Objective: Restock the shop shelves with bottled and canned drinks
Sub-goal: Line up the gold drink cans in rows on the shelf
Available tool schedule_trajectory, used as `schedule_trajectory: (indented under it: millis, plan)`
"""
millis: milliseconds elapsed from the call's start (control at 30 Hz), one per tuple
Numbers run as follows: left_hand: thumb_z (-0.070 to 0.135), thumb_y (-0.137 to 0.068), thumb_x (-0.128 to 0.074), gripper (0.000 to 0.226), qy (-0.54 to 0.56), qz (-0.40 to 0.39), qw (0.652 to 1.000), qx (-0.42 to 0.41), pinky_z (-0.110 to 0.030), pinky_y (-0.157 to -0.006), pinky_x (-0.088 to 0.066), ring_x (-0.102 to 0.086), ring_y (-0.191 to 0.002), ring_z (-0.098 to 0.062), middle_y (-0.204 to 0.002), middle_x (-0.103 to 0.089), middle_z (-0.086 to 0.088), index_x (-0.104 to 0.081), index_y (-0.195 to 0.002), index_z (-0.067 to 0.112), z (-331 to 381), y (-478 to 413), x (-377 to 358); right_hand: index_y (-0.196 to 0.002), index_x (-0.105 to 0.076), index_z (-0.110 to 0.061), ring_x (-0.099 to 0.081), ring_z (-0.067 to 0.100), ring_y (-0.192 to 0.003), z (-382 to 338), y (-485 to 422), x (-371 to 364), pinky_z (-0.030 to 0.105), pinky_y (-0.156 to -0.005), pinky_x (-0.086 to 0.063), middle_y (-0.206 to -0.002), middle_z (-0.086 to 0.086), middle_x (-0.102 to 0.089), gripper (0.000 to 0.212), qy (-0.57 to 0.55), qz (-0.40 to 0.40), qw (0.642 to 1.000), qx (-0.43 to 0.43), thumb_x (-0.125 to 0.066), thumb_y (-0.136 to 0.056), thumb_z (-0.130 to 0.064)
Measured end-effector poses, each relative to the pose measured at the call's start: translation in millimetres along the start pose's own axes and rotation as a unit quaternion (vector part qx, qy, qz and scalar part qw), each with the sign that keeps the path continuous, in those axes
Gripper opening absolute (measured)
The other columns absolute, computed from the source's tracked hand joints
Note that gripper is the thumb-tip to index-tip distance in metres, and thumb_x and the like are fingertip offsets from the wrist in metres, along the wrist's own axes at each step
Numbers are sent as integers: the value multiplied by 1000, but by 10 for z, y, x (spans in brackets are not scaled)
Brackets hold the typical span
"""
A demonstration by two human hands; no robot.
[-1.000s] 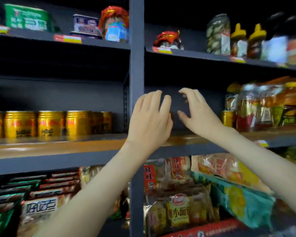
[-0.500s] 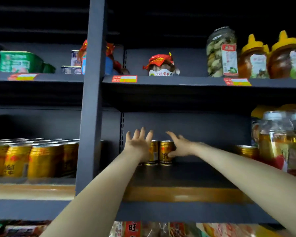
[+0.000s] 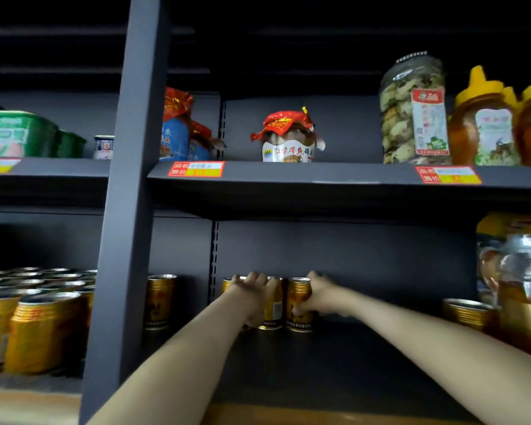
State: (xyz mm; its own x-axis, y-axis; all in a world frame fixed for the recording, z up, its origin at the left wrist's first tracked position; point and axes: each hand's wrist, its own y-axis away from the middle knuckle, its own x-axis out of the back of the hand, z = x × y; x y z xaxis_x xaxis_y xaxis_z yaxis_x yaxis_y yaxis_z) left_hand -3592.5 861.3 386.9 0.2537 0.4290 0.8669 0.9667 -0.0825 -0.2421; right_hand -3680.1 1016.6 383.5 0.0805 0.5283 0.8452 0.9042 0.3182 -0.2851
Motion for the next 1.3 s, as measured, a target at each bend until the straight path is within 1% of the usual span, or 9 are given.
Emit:
schedule_trajectory:
  millis: [167, 267, 367, 500, 600, 700, 867, 1000, 1300]
  plan:
    - [26, -90, -60, 78, 25, 36, 999, -6, -49, -113, -28, -23, -141, -32, -154, -22, -13, -13, -151, 18, 7, 17, 105, -147, -15, -10, -45, 29, -129, -128, 171, 156, 39, -97, -48, -146, 15, -38, 107, 13, 46, 998, 43, -86, -69, -23]
    - [39, -90, -59, 69, 140, 94, 986, 7, -47, -109, -33, -31, -137, -29, -148, -33, -11, -24, -146, 19, 49, 176, 306, -140, -25, -12, -55, 25, -116, -299, 419, 349, 34, -85, -51, -134, 11, -51, 100, -17, 80, 994, 72, -88, -64, -26]
    - [47, -83, -66, 70, 317, 144, 937, 11, -42, -102, -41, -42, -128, -26, -136, -45, -8, -31, -137, 18, 117, 452, 541, -118, -41, -18, -58, 18, -101, -468, 838, 557, 29, -78, -50, -113, 2, -58, 74, -97, 108, 985, 90, -89, -62, -25]
    - [36, -76, -76, 62, 482, 249, 840, -20, -20, -69, -47, -57, -92, -10, -113, -54, 1, -31, -116, 23, 372, 934, 701, -115, -46, -26, -58, 10, -93, -595, 1532, 686, 23, -65, -48, -104, -3, -59, 62, -230, 143, 954, 129, -84, -66, -23]
    - [32, -74, -76, 61, 532, 347, 772, -17, -27, -77, -51, -59, -97, -14, -113, -58, 1, -34, -117, 24, 573, 1300, 735, -116, -44, -30, -54, 5, -92, -661, 2031, 688, 19, -67, -46, -103, -10, -54, 60, -283, 150, 932, 169, -82, -70, -17]
    - [31, -72, -75, 63, 549, 381, 744, -14, -21, -70, -49, -60, -93, -10, -109, -60, 5, -37, -122, 25, 720, 1676, 722, -116, -43, -33, -54, 3, -91, -716, 2435, 622, 19, -68, -47, -102, -14, -53, 61, -279, 169, 924, 199, -82, -71, -18]
    - [26, -74, -76, 63, 567, 382, 729, -15, -24, -71, -56, -62, -87, -5, -102, -60, 12, -36, -123, 28, 833, 2259, 551, -119, -42, -38, -56, -2, -89, -771, 2970, 331, 12, -66, -47, -101, -21, -54, 64, -273, 184, 919, 219, -81, -71, -21]
    - [27, -71, -78, 70, 579, 359, 732, -13, -16, -71, -55, -61, -86, 2, -100, -59, 15, -36, -128, 29, 763, 2679, 223, -126, -40, -37, -53, -15, -91, -902, 3283, -84, 7, -66, -47, -105, -24, -53, 68, -276, 181, 916, 227, -81, -72, -26]
    - [27, -72, -82, 63, 654, 248, 715, 2, -9, -74, -49, -60, -93, 10, -104, -64, 18, -46, -123, 29, 198, 3718, -1051, -124, -45, -40, -56, -9, -104, -1449, 3787, -1539, 13, -85, -47, -114, -23, -59, 61, -378, 62, 906, 182, -79, -74, -34]
